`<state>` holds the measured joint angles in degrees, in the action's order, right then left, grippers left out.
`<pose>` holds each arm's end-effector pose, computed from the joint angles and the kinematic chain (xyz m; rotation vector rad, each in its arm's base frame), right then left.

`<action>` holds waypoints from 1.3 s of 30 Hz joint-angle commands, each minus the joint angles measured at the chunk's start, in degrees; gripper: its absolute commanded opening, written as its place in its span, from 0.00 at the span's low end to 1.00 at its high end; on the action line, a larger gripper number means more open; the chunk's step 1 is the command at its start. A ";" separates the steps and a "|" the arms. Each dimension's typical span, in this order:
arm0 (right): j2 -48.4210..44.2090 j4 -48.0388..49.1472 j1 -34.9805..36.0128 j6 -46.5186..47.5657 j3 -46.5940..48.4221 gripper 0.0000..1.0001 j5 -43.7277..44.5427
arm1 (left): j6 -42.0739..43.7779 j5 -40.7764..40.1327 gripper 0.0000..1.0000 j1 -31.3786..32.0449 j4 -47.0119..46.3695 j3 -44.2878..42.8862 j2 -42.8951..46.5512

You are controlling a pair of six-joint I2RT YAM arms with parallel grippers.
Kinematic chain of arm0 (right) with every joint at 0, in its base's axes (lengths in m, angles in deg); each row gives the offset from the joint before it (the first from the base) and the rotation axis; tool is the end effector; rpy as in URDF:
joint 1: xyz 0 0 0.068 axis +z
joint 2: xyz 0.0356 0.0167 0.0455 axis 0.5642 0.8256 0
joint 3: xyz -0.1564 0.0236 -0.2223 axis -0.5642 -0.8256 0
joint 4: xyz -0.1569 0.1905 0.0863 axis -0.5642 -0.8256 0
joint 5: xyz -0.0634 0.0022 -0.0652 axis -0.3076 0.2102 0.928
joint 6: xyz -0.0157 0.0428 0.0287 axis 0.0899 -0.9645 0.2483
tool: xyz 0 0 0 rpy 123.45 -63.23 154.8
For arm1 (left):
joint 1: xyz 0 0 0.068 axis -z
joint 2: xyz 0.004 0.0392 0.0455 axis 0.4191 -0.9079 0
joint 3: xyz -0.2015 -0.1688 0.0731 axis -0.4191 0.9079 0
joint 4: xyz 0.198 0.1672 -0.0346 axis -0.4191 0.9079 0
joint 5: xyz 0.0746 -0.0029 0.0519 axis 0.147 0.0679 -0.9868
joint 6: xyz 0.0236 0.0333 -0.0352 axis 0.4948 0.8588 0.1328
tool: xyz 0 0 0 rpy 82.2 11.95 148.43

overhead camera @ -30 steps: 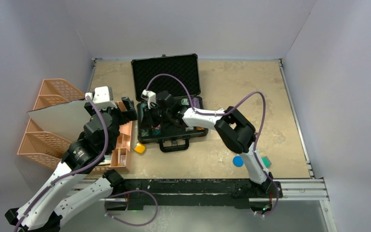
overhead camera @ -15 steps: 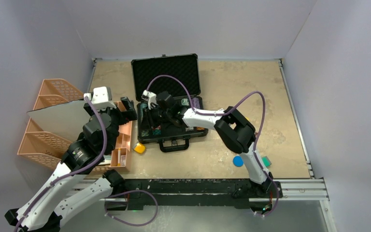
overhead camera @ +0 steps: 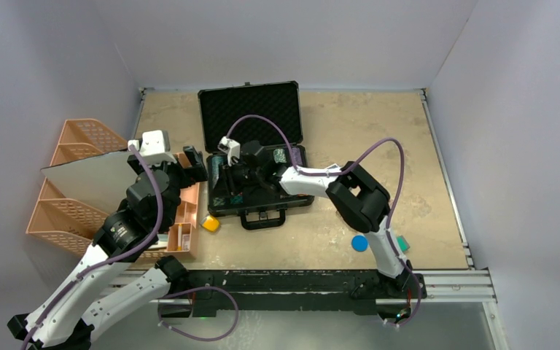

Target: Pack up texas hold em set

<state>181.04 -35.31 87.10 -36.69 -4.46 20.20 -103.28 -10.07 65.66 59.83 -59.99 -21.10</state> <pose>0.2857 0.4031 0.1904 -0.7740 1.9942 1.3917 0.1095 -0.0615 0.3829 -0.2445 1.6971 -0.0908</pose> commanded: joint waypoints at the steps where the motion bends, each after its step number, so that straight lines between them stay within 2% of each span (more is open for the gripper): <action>1: -3.84 5.72 0.03 -2.09 -2.19 0.31 -3.49 | -0.42 0.78 0.92 -0.37 -0.65 -0.21 0.17; 16: 1.33 -1.29 0.03 -7.33 -0.08 0.27 0.13 | 0.02 1.31 0.92 -0.37 -1.21 0.19 0.91; 19: 1.80 -6.04 0.07 -6.47 0.84 0.26 3.06 | 0.10 1.31 0.92 -0.36 -1.34 0.21 0.89; 21: 0.69 -8.46 0.07 -3.48 0.96 0.25 9.89 | 0.26 1.31 0.92 -0.37 -1.35 0.21 0.76; 23: -2.53 -6.58 0.31 -1.96 -1.04 0.25 10.90 | 0.28 1.31 0.92 -0.36 -1.35 0.26 0.74; 28: -10.68 3.11 0.29 -1.56 -5.70 0.28 5.76 | -0.14 1.40 0.92 -0.35 -1.37 0.12 0.57; 31: -16.25 4.89 0.24 -1.61 -8.46 0.29 5.05 | 0.10 1.40 0.92 -0.37 -1.88 0.14 0.95; 35: -25.75 1.47 0.23 -5.30 -14.52 0.28 12.30 | 1.05 -0.83 0.93 -0.36 -1.92 -0.20 1.79; 39: -35.82 -11.50 0.21 -5.52 -19.47 0.31 26.19 | 0.03 0.94 0.93 -0.37 -1.63 -0.01 3.33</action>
<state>153.55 -36.78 87.43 -41.19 -20.33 32.53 -103.21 -9.51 65.66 59.56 -59.99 -19.35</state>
